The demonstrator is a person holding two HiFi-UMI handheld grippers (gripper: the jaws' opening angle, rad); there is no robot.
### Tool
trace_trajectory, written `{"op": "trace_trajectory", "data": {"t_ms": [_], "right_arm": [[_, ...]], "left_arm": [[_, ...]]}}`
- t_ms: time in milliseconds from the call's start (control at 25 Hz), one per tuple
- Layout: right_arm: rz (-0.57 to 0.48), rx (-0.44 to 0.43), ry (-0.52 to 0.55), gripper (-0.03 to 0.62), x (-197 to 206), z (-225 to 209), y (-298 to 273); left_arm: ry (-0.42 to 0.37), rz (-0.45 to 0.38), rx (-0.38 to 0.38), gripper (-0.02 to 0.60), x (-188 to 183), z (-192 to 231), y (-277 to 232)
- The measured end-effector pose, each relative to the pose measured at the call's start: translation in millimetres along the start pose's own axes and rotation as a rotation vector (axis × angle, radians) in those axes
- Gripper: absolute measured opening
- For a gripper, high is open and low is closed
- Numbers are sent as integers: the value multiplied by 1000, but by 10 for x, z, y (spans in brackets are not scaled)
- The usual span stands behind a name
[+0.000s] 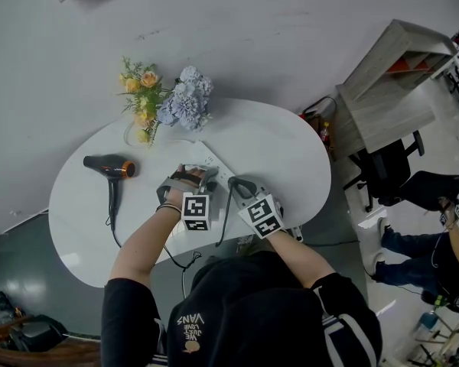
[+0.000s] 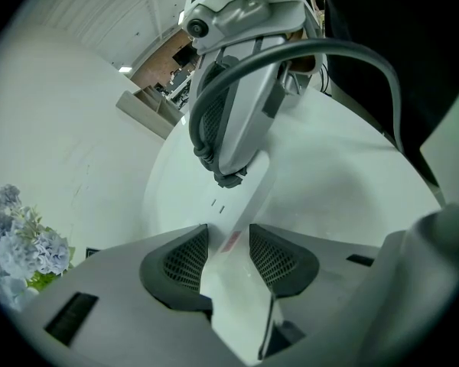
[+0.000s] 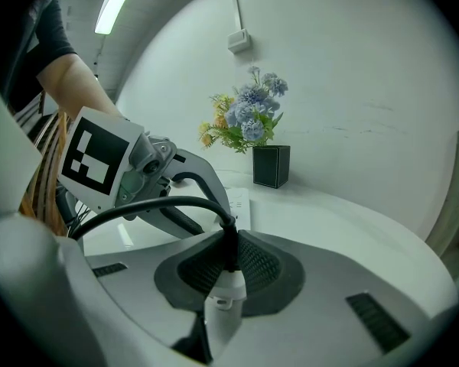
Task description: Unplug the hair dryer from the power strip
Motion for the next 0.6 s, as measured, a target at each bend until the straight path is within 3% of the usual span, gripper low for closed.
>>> {"op": "trace_trajectory", "data": {"t_ms": [280,600], "right_arm": [[-10,-25,-101,69,11,-68,-17],[26,11,60,69,-40,42,6]], "left_arm": [[8,5,-6,173,8,-4,-13],[12,9,-7,167,-8,-5,-6]]}}
Point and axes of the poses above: the fingertips, and each gripper's own axes: y backward along the fingers, z to its left, x out of its underside, the point moved 8 cm from there along y, backward along the fingers, and after that the axes turned 3 degrees about -x, right-handed, at the moved point
